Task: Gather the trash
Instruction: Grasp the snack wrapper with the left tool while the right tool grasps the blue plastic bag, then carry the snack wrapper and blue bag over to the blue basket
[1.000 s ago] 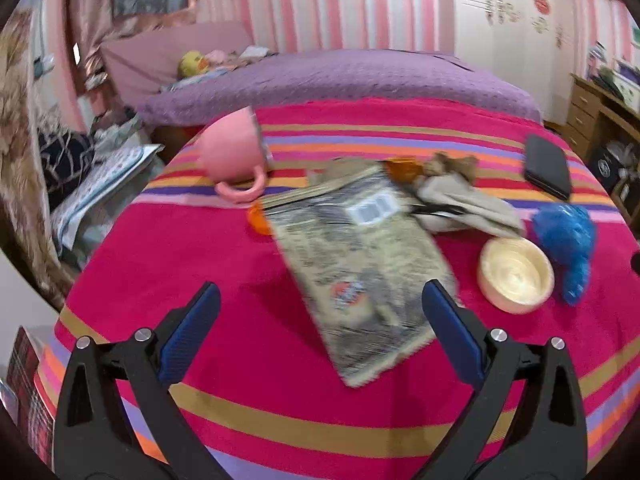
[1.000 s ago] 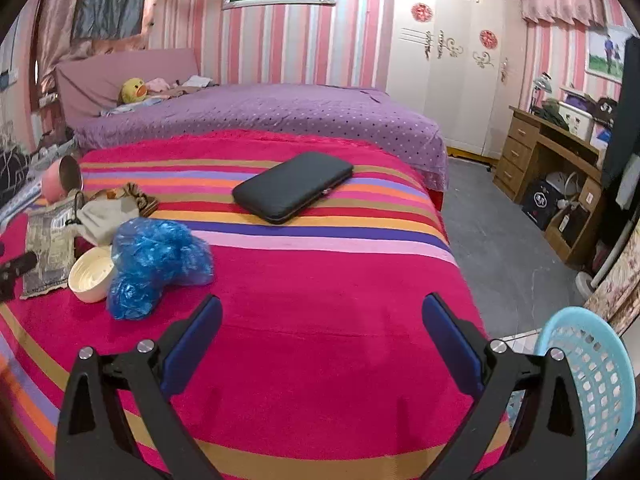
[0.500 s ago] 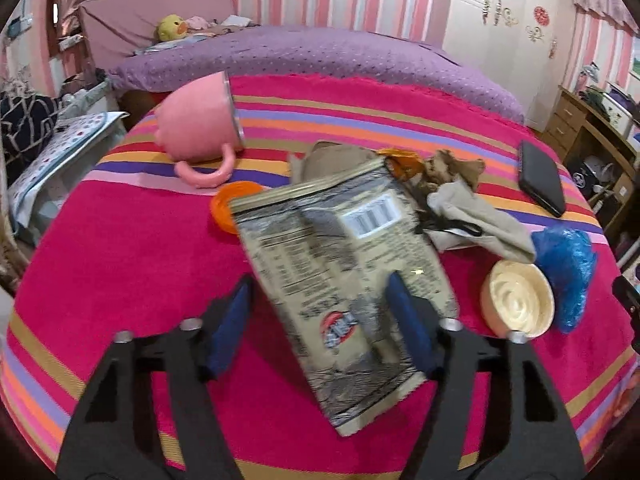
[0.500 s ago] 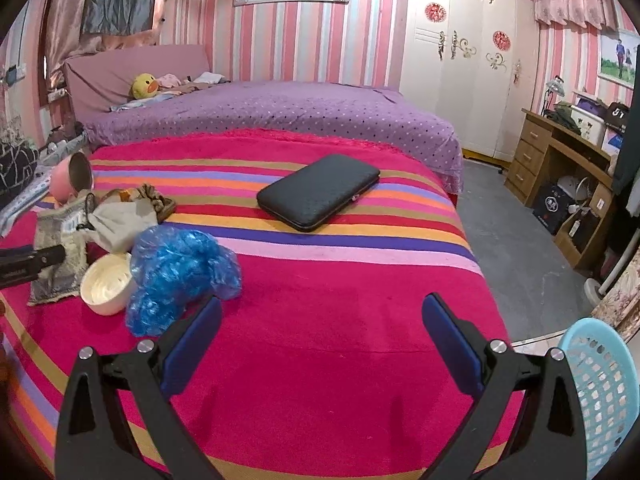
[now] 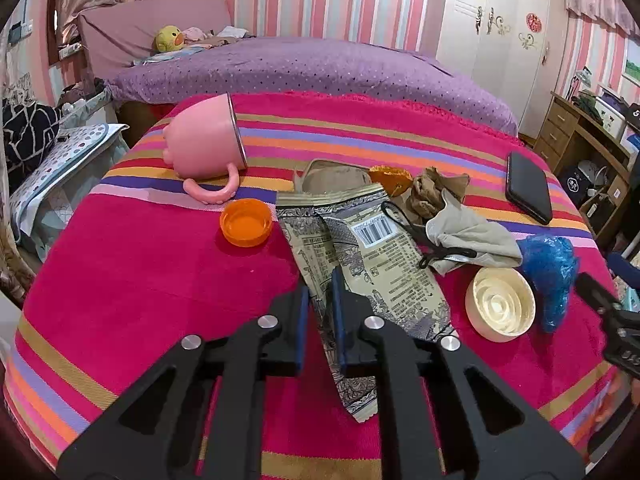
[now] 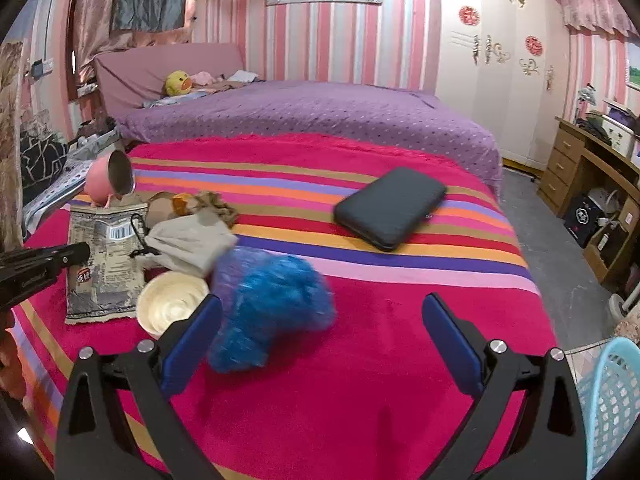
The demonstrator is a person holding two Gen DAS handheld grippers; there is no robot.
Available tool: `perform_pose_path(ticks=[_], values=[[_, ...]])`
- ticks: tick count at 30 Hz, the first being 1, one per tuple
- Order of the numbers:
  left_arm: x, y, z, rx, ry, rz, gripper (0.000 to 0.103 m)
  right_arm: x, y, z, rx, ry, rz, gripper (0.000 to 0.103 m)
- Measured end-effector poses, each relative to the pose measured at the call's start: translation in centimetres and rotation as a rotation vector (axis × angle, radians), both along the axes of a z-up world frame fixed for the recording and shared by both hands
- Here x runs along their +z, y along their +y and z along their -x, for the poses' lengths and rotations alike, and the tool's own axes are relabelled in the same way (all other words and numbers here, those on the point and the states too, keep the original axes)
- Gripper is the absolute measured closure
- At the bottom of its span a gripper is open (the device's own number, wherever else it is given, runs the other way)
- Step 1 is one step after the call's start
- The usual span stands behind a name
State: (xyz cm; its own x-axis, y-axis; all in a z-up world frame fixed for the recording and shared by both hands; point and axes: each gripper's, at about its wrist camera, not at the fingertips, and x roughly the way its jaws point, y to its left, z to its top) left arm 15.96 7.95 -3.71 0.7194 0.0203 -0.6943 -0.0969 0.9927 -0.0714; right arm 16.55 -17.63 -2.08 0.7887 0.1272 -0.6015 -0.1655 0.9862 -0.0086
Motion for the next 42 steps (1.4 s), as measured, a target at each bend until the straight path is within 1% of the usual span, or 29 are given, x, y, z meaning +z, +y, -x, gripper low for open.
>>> perform_pose_path(ticks=[2,4,5,6,7,9,13,18,22,26,34,42], values=[[0.2,0.1,0.2,-0.003,-0.008,-0.009,0.095,-0.4,0.8,-0.6,0.011,0.018,0.005,0.013],[0.6,0.0,0.7,-0.01,-0.022,-0.022,0.095,-1.0,1.3,-1.2,0.028,0.05,0.009,0.039],[0.8,-0.1,0.8,-0.013,-0.03,-0.026,0.095,-1.5,1.5,-1.4,0.04,0.071,0.001,0.045],[1.1,-0.2,1.0,-0.016,-0.041,-0.032,0.096,-1.8,1.7,-1.6,0.055,0.087,-0.008,0.055],[1.3,-0.2,1.2,-0.017,-0.052,-0.041,0.096,-2.0,1.9,-1.7,0.078,0.1,-0.017,0.063],[1.9,-0.3,1.6,-0.009,-0.074,-0.059,0.098,-1.9,1.9,-1.4,0.097,0.092,-0.027,0.068],[3.4,0.2,2.4,0.016,-0.122,-0.061,0.1,-0.9,0.2,-0.1,0.066,0.029,-0.049,0.069],[4.9,0.8,3.6,0.059,-0.17,-0.061,0.102,-0.2,-3.4,1.4,0.001,-0.007,-0.074,0.069],[5.6,0.4,4.1,0.068,-0.19,-0.055,0.102,0.5,-5.8,2.3,-0.031,-0.023,-0.077,0.069],[6.0,-1.4,4.2,0.055,-0.196,-0.055,0.102,0.8,-7.6,3.0,-0.055,-0.029,-0.074,0.069],[7.4,-6.5,5.2,-0.013,-0.247,-0.054,0.102,1.3,-10.8,4.2,-0.086,-0.052,-0.067,0.069],[6.9,-10.8,5.3,-0.065,-0.235,-0.067,0.102,1.4,-12.9,4.9,-0.1,-0.055,-0.058,0.069]])
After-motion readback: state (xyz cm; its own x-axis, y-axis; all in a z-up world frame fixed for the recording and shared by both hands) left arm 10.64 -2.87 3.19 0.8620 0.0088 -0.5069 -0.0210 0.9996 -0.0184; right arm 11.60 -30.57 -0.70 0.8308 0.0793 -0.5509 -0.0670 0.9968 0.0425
